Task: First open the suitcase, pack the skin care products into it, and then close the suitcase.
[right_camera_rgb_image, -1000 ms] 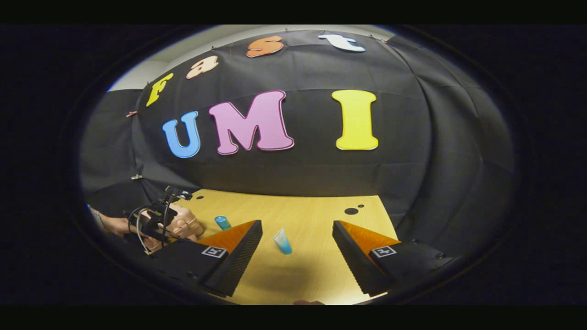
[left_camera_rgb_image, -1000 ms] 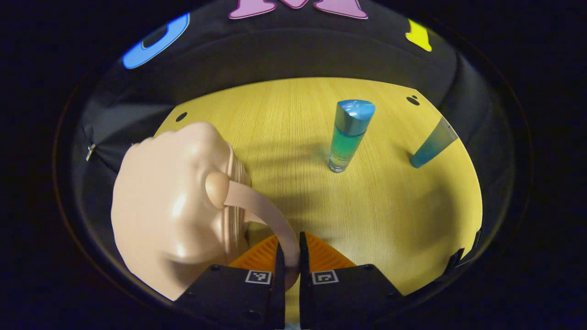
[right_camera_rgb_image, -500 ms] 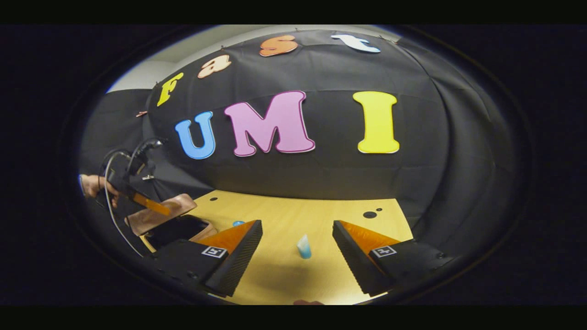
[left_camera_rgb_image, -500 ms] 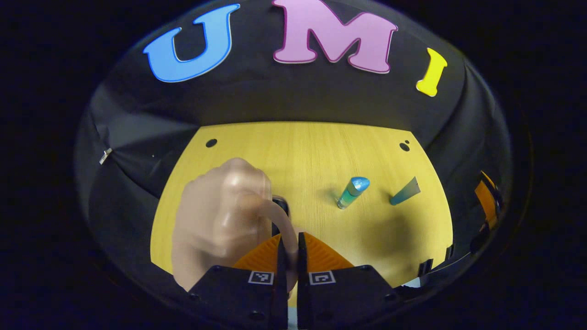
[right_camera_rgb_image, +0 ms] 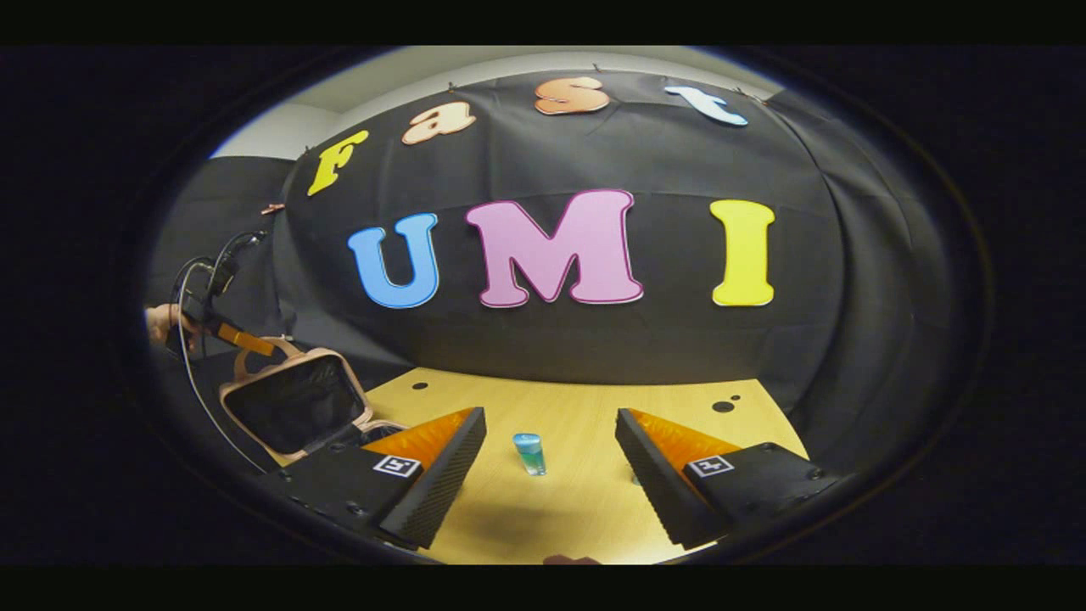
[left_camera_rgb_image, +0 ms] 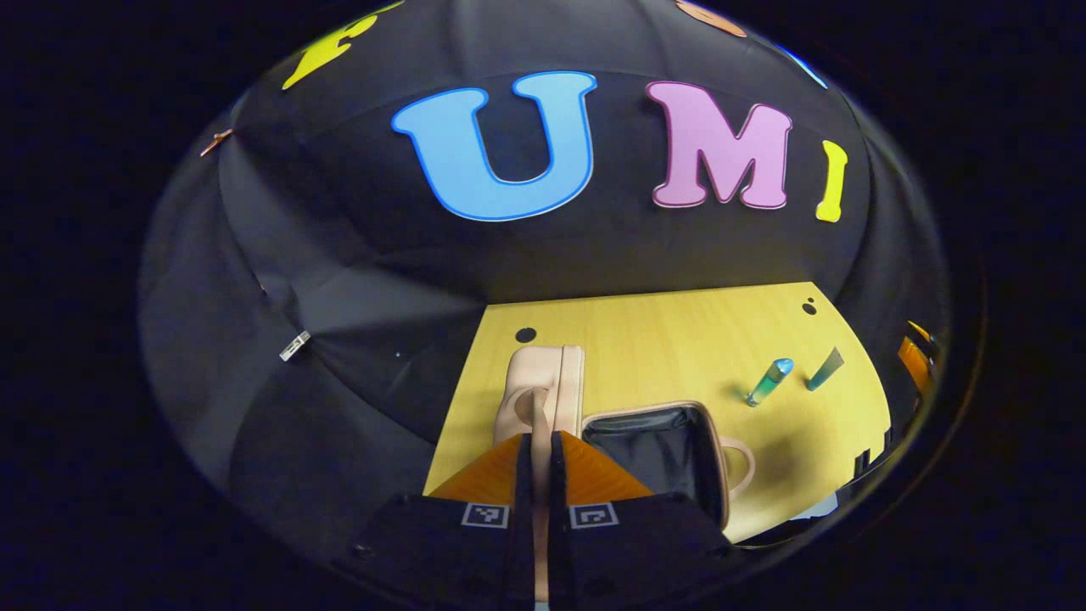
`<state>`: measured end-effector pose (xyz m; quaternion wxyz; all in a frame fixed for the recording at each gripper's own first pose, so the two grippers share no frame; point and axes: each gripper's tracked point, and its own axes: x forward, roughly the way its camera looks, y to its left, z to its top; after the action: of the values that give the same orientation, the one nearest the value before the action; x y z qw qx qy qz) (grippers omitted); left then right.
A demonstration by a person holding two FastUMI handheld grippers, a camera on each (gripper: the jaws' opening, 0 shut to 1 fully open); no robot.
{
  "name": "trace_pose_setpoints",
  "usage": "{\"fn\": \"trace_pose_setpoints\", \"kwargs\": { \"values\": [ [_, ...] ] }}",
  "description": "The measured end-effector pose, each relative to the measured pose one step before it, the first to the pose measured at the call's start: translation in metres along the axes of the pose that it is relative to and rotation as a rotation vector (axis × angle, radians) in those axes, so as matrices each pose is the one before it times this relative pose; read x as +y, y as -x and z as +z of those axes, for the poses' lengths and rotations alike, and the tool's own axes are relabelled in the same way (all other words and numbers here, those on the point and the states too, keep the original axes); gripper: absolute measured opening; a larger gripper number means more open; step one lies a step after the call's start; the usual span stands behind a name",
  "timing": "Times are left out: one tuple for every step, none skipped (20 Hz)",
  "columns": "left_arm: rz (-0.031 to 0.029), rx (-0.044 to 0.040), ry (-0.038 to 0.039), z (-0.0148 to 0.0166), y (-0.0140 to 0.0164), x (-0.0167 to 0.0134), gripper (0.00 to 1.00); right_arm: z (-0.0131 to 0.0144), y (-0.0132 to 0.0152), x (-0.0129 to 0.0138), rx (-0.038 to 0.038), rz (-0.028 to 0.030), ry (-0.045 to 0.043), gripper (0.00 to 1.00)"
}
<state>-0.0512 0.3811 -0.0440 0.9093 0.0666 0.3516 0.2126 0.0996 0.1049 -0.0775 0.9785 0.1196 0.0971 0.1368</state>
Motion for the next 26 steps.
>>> {"fn": "trace_pose_setpoints", "kwargs": {
  "values": [
    [0.01395,-0.00974,-0.00972,-0.00334,-0.00829,0.02022,0.11,0.00135,0.00014,0.00514,-0.00706,-0.01496,0.00349,0.98],
    [0.00776,-0.00876,-0.00610,-0.00328,-0.00953,0.01953,0.11,-0.00017,-0.00004,0.00549,-0.00100,-0.01652,-0.00144,0.98],
    [0.00825,-0.00599,-0.00281,-0.00232,-0.01227,0.01690,0.11,-0.00132,0.00023,0.00476,0.00343,-0.01791,-0.00479,0.98],
    [0.01337,0.00250,0.00014,-0.00267,-0.01459,0.01886,0.12,-0.00212,0.00053,0.00507,0.00505,-0.01596,-0.00669,0.97],
    [0.02534,0.00474,-0.00441,-0.00653,-0.01555,0.01924,0.12,-0.00209,0.00148,0.00557,0.00693,-0.01583,-0.00405,0.98],
    [0.02259,0.01710,-0.00717,-0.01144,-0.01667,0.01937,0.11,-0.00223,0.00189,0.00155,0.00293,-0.02955,-0.00010,0.98],
    [0.00660,0.01679,-0.00763,-0.01222,-0.01752,0.01384,0.11,-0.00051,0.00143,-0.00093,-0.01025,-0.03678,0.00251,0.98],
    [0.00316,0.00958,0.00074,-0.01128,-0.01712,0.01316,0.12,-0.00185,0.00192,0.00083,-0.00014,-0.02838,0.00555,0.98],
    [-0.00131,0.01748,0.00998,-0.01172,-0.01775,0.00902,0.12,-0.00544,-0.00012,0.00196,0.01619,-0.02531,0.00546,0.97],
    [-0.00106,0.01895,0.01634,-0.01335,-0.01729,0.00642,0.12,-0.00351,-0.00017,0.00169,0.01669,-0.01683,0.01066,0.98],
    [-0.00349,0.02045,0.02525,-0.01200,-0.01374,0.00231,0.12,-0.00185,-0.00008,0.00222,0.01287,-0.00727,0.01458,0.98],
    [-0.00244,0.02039,0.03047,-0.01230,-0.01396,0.00430,0.12,0.00135,0.00021,0.00157,0.00666,-0.00723,0.01358,0.98],
    [-0.00154,0.02455,0.02481,-0.01069,-0.01134,0.00544,0.12,0.00335,0.00042,-0.00004,0.00185,-0.00955,0.00958,0.98],
    [-0.00305,0.01588,0.02212,-0.00753,-0.01159,0.00516,0.12,0.00389,0.00035,-0.00151,-0.00653,-0.01167,0.00077,0.98],
    [-0.00333,0.01562,0.01992,-0.00660,-0.00919,0.00361,0.13,0.00266,-0.00050,-0.00198,-0.00675,-0.01253,-0.00388,0.97],
    [0.00036,0.01717,0.00816,-0.00831,-0.01005,0.00456,0.13,0.00016,-0.00044,-0.00131,0.00125,-0.01195,-0.00423,0.98],
    [0.02001,0.01893,-0.00479,-0.00811,-0.00986,0.00675,0.16,-0.00312,-0.00135,-0.00071,0.01076,-0.01242,-0.00330,0.98],
    [0.02667,0.02567,-0.01107,-0.00836,-0.01019,0.00368,0.19,-0.00412,-0.00110,-0.00232,0.01099,-0.01558,0.00222,0.98],
    [0.00646,0.01407,-0.00281,-0.00527,-0.00814,0.00030,0.29,-0.00271,-0.00116,-0.00343,0.00810,-0.01623,0.00197,0.98],
    [-0.00633,0.00785,0.01139,-0.00357,-0.00222,-0.00425,0.24,-0.00197,-0.00056,-0.00025,0.00732,-0.01149,-0.00397,0.98],
    [-0.00866,0.00146,0.01909,-0.00095,-0.00504,0.00014,0.21,-0.00270,-0.00170,-0.00104,0.00473,-0.00756,-0.00459,0.98],
    [-0.00348,0.00042,0.02032,0.00234,0.00163,0.00247,0.19,-0.00342,-0.00135,-0.00181,0.00568,-0.00564,-0.00065,0.98],
    [-0.00581,-0.00233,0.01726,0.00001,0.00084,-0.00088,0.24,-0.00398,-0.00091,-0.00048,0.00849,-0.00221,0.00506,0.98],
    [-0.00992,-0.01049,0.01006,-0.00182,0.00029,-0.00109,0.27,-0.00435,0.00091,-0.00036,0.00761,-0.00240,0.00776,0.98],
    [-0.00907,-0.01857,0.00458,0.00324,0.00186,-0.00258,0.28,-0.00210,0.00033,-0.00021,0.00288,-0.00186,0.00621,0.98],
    [-0.00686,-0.02661,0.00199,0.00367,0.00350,-0.00381,0.30,-0.00032,-0.00031,0.00084,-0.00189,-0.00028,0.00347,0.98]
  ]
}}
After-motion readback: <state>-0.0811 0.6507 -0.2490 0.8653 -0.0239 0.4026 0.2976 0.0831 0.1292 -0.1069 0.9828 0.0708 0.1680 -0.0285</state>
